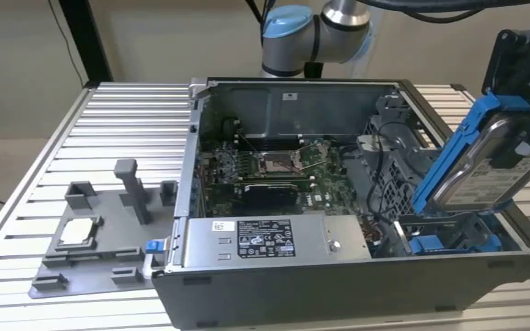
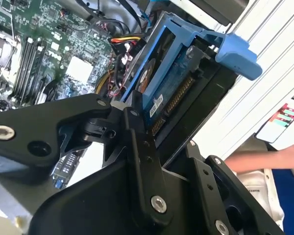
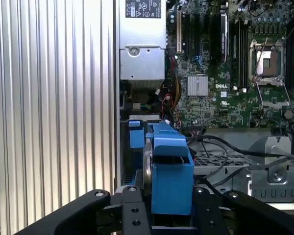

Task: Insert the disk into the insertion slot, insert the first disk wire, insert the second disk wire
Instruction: 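Insert the disk into the insertion slot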

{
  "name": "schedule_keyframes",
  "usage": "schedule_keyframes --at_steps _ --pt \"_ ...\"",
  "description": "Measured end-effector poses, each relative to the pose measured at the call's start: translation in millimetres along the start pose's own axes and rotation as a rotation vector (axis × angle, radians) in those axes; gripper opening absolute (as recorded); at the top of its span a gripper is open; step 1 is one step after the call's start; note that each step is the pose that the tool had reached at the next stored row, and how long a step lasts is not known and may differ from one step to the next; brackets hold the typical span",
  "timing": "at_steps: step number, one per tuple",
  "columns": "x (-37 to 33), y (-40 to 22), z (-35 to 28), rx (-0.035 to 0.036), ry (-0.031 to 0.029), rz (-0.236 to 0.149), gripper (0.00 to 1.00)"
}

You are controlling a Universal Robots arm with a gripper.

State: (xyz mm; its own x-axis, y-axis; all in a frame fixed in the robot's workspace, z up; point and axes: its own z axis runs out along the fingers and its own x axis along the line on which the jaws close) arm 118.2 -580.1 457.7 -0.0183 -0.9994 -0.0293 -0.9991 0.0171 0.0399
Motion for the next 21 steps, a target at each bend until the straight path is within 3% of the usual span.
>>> schedule_keyframes --at_steps 5,21 --pt "0.1 -0.1 1.5 0.0 -0.0003 0.0 0.0" --pt "0.9 -1.3 29.9 0.0007 -0.0001 0.0 0.0"
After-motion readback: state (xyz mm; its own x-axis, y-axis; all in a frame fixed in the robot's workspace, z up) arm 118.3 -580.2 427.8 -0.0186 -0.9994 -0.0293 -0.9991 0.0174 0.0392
